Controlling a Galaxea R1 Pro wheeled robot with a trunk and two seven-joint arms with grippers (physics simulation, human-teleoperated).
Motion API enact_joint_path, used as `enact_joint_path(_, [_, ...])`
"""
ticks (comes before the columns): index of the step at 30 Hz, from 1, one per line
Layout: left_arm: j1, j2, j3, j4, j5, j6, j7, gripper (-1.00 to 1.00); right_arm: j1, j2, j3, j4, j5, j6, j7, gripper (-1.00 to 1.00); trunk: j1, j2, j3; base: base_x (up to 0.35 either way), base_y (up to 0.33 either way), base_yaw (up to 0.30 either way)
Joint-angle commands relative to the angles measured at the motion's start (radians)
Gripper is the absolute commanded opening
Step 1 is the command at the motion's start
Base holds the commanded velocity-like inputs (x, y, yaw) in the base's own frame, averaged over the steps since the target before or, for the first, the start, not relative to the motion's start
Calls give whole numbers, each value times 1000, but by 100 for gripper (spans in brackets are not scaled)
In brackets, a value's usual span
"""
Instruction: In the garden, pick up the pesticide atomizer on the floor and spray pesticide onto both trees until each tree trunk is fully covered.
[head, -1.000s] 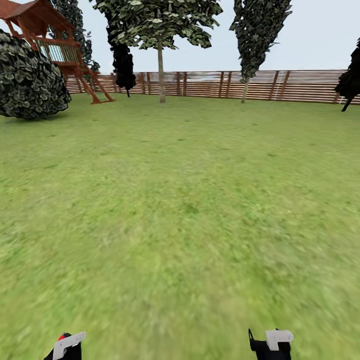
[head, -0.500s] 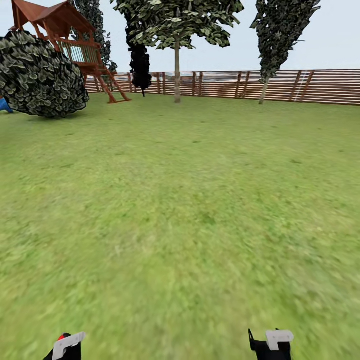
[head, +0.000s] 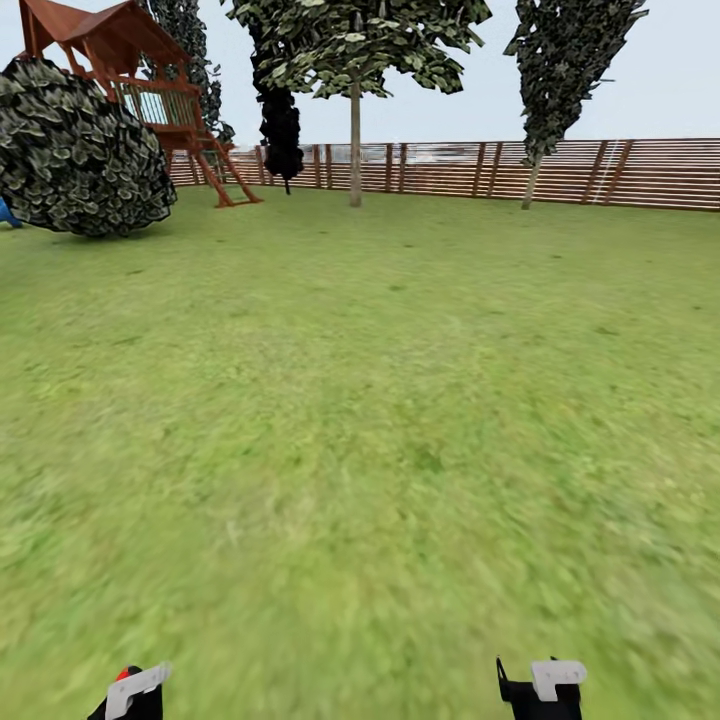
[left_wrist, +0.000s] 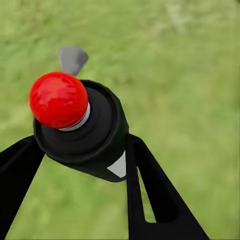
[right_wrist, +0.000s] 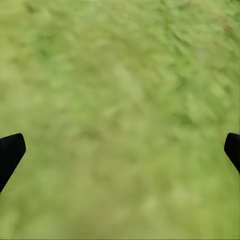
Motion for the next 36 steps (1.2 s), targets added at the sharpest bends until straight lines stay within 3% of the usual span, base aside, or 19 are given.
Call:
enact_joint_path(1, [-1,0,7,1,-11,-4,2,-100,-1,0,-7,1,11,-4,-3,100,0,0,-1,337,2,-39])
enact_joint_path(7, [-1,0,7,1,-11,-4,2,-100,-1,0,-7,1,10,-3,-2,100,0,0,-1,337,0,-168])
enact_joint_path(24, [-1,0,7,1,-11,-4,2,-100,-1,1,-7,59,10,0,-3,100,0,0,-1,338,0,-3])
enact_joint_path(29, [0,0,7,1,-11,-4,2,-100,-1,0,-6,177,10,4,-3,100,0,0,-1,338,0,0])
enact_joint_path(36, [0,0,7,1,-11,-4,2,-100,-1,-1,-7,188,10,5,-4,100,0,0,-1,338,0,0])
